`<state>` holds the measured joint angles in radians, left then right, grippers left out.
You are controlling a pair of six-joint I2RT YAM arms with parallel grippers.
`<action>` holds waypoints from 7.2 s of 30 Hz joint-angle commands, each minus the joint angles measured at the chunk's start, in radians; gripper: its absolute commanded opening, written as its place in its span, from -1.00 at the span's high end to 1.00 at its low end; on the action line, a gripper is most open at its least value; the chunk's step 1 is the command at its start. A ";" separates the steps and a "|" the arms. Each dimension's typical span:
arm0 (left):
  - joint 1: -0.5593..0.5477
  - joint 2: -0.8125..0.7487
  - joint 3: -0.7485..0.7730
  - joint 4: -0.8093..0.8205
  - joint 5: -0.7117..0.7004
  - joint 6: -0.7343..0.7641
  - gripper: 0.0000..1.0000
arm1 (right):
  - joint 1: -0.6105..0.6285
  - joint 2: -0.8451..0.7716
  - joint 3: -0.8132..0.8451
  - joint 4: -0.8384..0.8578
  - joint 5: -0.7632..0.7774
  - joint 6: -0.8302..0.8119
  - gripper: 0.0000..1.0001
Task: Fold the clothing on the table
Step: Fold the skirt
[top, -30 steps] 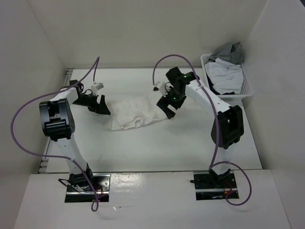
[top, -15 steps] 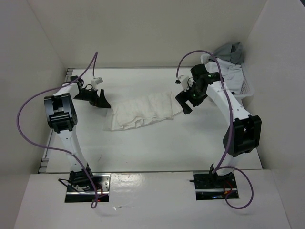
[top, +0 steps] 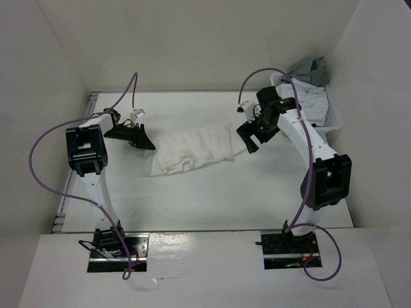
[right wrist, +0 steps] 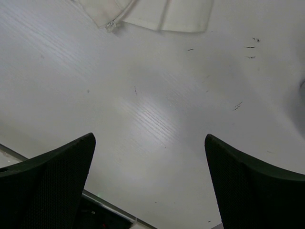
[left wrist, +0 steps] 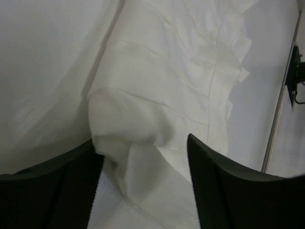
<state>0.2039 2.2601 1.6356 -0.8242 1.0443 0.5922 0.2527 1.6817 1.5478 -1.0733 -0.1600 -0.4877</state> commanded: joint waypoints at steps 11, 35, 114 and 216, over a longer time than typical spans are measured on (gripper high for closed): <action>0.005 0.136 -0.013 -0.047 0.048 -0.067 1.00 | 0.007 -0.028 -0.069 0.111 0.042 0.055 -0.99; 0.118 0.055 -0.149 0.020 0.086 -0.175 1.00 | -0.219 0.433 0.159 0.110 -0.558 -0.064 -0.99; -0.046 0.079 -0.053 0.200 0.010 -0.442 1.00 | 0.281 0.635 0.790 -0.033 0.330 0.192 1.00; 0.255 -0.655 -0.250 -0.070 -0.217 -0.273 -0.64 | 0.194 0.470 0.657 -0.226 -0.861 -0.104 -0.78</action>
<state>0.4473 1.7111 1.4471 -0.9352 0.9115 0.3595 0.4492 2.0815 2.2539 -1.2465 -0.8360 -0.5316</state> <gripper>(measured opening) 0.807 0.884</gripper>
